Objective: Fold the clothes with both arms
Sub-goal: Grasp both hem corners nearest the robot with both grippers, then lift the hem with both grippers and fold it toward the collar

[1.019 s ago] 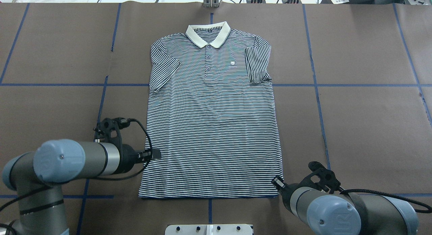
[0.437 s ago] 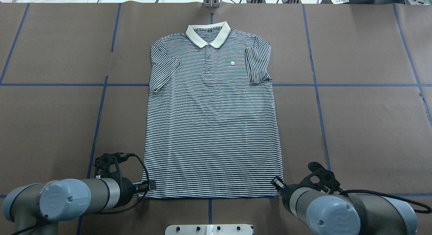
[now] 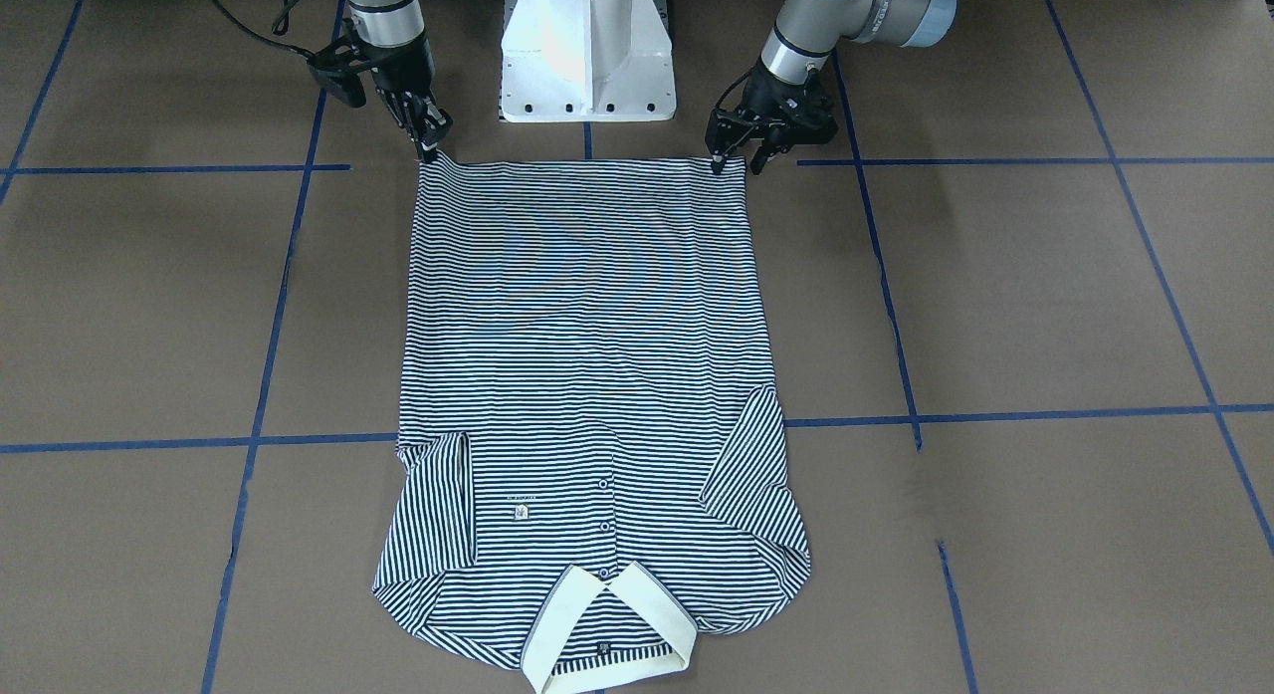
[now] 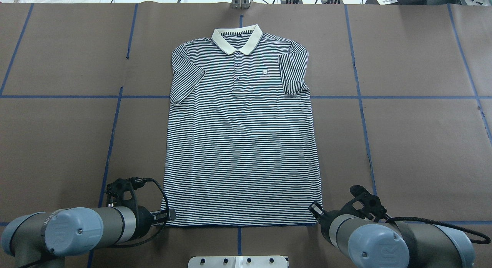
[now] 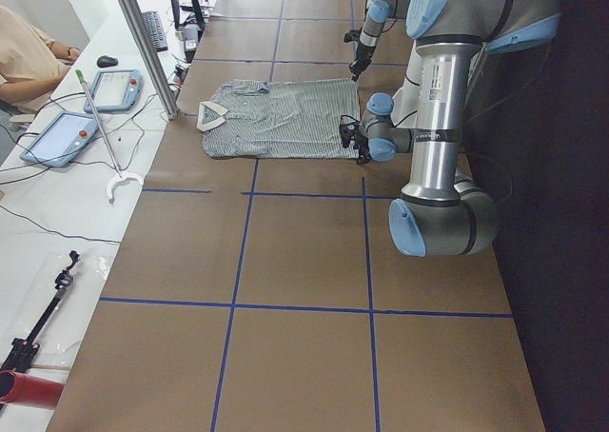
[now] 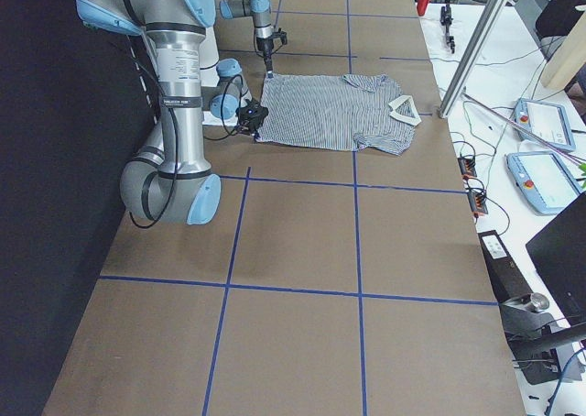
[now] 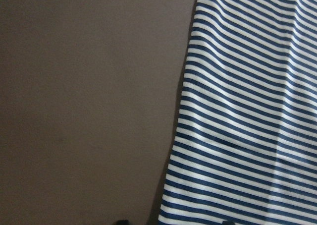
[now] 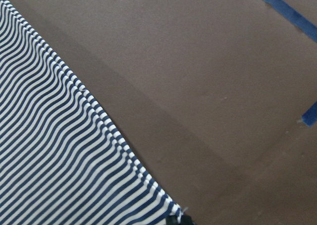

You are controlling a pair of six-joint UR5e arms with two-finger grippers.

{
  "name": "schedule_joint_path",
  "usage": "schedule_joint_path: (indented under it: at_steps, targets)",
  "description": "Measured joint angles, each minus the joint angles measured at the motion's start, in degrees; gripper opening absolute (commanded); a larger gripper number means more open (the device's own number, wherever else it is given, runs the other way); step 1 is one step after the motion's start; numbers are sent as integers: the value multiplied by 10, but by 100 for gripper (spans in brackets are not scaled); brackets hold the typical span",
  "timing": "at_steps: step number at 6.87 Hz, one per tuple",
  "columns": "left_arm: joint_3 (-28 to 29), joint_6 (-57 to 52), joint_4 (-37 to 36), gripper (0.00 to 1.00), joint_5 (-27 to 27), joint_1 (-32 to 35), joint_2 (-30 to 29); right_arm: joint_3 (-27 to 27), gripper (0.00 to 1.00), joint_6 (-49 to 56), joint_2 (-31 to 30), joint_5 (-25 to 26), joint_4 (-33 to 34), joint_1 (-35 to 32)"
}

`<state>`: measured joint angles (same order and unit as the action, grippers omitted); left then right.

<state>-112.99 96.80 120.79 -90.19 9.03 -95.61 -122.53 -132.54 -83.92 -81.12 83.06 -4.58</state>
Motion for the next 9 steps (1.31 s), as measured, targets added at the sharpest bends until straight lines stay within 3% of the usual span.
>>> schedule_joint_path:
  at_steps: [6, 9]
  targets:
    - [-54, 40, -27, 0, 0, -9, 6, 3, 0, 0, -2, 0, -1, -1]
    - [-113, 75, -78, 0, -1, -34, 7, -42, 0, -1, -19, 0, -1, 6]
